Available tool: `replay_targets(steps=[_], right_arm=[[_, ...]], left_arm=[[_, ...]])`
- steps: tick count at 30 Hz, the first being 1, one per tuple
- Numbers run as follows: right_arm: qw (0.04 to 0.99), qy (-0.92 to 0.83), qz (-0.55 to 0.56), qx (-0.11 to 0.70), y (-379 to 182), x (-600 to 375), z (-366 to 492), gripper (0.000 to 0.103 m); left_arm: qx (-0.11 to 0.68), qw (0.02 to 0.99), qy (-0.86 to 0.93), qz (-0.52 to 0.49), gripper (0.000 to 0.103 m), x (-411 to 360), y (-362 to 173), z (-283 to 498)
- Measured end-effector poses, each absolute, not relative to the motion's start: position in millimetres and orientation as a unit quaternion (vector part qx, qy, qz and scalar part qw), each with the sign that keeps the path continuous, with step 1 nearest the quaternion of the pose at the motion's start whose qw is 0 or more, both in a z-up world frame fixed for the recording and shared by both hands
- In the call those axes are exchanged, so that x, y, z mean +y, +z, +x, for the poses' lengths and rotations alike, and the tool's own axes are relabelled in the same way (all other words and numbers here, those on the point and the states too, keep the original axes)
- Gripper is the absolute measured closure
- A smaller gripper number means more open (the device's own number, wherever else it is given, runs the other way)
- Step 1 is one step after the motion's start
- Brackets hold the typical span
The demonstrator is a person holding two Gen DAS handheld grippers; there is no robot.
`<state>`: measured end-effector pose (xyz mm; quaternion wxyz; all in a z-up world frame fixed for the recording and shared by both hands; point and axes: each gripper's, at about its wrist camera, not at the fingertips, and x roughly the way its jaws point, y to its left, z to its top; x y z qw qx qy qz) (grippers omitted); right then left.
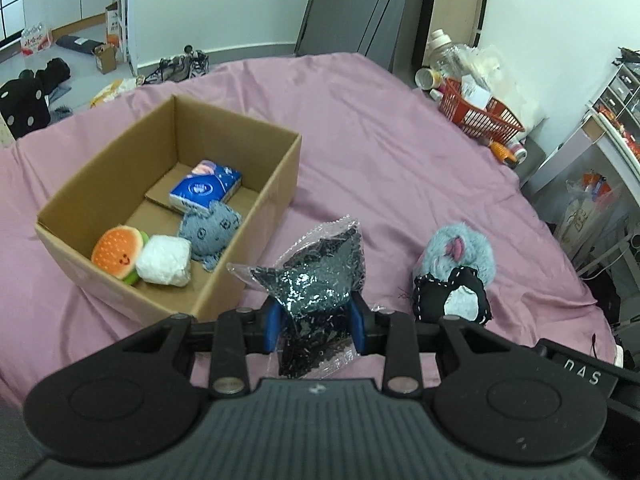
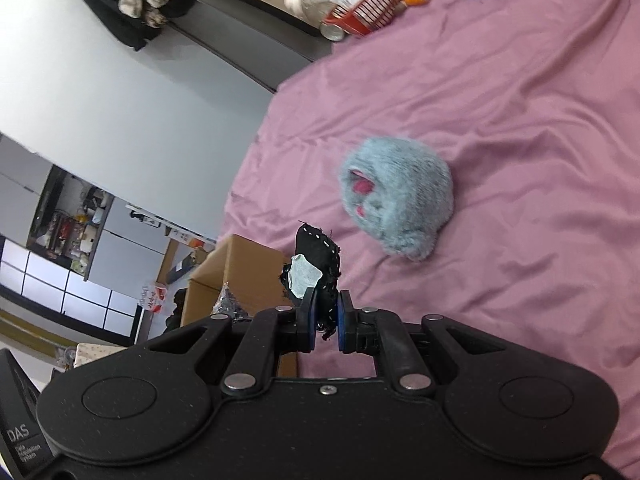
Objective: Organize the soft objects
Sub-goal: 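Carry the sequined bag and black-and-white item over the cardboard box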
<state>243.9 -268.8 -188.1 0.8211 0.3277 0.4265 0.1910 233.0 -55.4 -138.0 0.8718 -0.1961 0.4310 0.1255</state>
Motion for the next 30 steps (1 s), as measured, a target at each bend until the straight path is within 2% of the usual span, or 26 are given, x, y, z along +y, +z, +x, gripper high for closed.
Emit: replay_targets(steps=[15,30], right_arm=[[0.835,0.241,0.312,0.384,-165.1,-243.4,232.0,0.093],[0.853,0.267,0.290,0.342,-152.5,-209.6,227.4,0.093]], left_arm=[[0.392,0.893,0.119,-0.185,0.070,-35.5,-103.1,221.0],[0.367,0.902,0.129,-0.186,0.070,20.5,-91.9,225.0]])
